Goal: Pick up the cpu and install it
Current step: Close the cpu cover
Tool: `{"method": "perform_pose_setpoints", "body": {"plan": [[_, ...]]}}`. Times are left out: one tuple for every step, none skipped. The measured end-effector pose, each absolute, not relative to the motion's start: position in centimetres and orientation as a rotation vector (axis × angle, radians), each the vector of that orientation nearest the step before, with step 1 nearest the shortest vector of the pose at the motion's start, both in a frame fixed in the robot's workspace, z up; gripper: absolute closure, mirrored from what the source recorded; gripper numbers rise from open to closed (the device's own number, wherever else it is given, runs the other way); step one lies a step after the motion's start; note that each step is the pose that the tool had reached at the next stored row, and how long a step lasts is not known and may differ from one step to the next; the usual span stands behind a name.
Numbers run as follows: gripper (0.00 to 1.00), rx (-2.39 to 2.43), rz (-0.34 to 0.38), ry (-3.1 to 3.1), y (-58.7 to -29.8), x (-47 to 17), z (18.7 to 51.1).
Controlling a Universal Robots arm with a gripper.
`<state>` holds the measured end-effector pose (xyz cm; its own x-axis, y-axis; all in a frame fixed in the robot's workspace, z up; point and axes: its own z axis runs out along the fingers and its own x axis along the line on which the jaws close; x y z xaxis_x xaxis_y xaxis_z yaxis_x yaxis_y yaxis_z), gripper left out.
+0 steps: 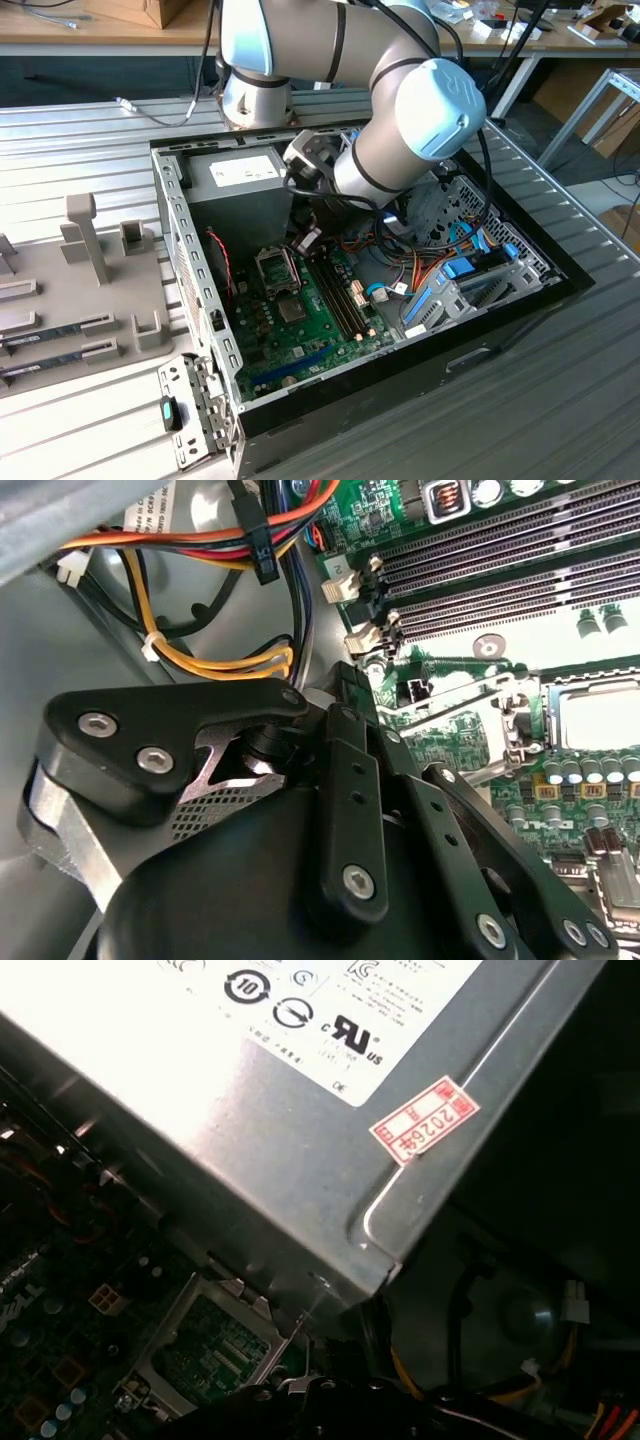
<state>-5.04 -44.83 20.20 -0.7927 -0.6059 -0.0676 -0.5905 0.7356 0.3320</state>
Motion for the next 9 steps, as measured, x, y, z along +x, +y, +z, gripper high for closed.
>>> {"method": "perform_pose_setpoints", "body": {"plan": [[0.89,0.997,-0.528,-2.884,-44.83,-5.08,20.15],[0.89,0.998,-0.528,-2.883,-44.83,-5.12,20.11],[0.89,1.000,-0.529,-2.882,-44.83,-5.17,20.03],[0.89,1.002,-0.529,-2.881,-44.83,-5.19,19.97],[0.89,1.003,-0.529,-2.881,-44.82,-5.22,19.93],[0.89,1.006,-0.529,-2.879,-44.82,-5.27,19.87],[0.89,1.008,-0.529,-2.878,-44.82,-5.31,19.84],[0.89,1.011,-0.529,-2.877,-44.82,-5.34,19.79],[0.89,1.015,-0.529,-2.875,-44.82,-5.37,19.72]]}}
